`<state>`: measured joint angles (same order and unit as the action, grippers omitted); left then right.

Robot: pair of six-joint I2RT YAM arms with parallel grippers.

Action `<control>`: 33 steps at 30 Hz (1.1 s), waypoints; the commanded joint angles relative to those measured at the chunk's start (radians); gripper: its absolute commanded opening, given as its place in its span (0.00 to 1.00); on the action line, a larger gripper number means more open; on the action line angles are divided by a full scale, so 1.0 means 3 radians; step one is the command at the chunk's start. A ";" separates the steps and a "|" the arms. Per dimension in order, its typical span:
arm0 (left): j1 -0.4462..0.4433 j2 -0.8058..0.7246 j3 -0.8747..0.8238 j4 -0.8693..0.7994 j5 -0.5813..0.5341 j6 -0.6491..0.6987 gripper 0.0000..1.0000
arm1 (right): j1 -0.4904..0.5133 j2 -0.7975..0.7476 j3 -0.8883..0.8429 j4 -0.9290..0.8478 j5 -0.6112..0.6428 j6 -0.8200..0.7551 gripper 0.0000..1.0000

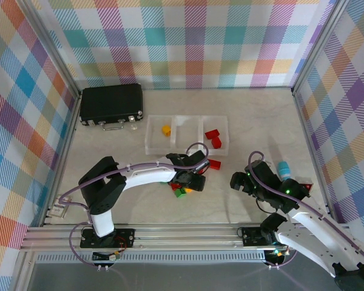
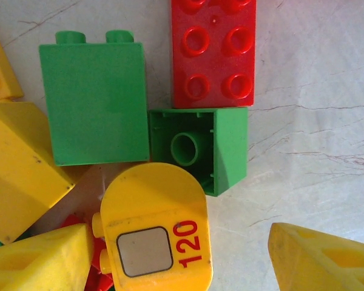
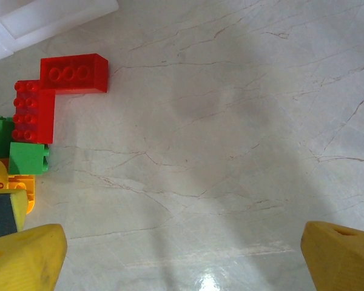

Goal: Sort the legos into containers by color
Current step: Pick up the lego from the middle-left of the table.

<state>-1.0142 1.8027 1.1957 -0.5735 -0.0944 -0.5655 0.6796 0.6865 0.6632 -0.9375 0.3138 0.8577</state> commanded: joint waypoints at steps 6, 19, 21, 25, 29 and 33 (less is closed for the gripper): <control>-0.0061 0.0128 0.0141 -0.0090 -0.0005 -0.0021 0.76 | -0.0021 -0.0047 0.0070 -0.0110 0.0064 -0.0047 0.99; -0.0113 0.0257 0.0325 -0.0261 -0.0089 0.0065 0.63 | -0.0027 -0.0130 0.0054 -0.0154 0.0126 -0.0035 0.99; -0.0117 0.0268 0.0325 -0.0261 -0.0089 0.0065 0.61 | -0.0031 -0.0133 0.0050 -0.0158 0.0125 -0.0032 0.99; -0.0117 0.0286 0.0327 -0.0296 -0.0107 0.0090 0.62 | -0.0031 -0.0140 0.0038 -0.0158 0.0120 -0.0031 0.99; -0.0118 0.0281 0.0317 -0.0339 -0.0147 0.0120 0.63 | -0.0036 -0.0146 0.0020 -0.0163 0.0120 -0.0028 0.99; -0.0117 0.0318 0.0308 -0.0316 -0.0114 0.0141 0.65 | -0.0042 -0.0148 0.0006 -0.0151 0.0115 -0.0020 0.99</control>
<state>-1.0443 1.8812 1.2743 -0.6304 -0.1181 -0.5411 0.6731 0.6506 0.6632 -0.9634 0.3328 0.8516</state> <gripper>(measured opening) 0.644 0.990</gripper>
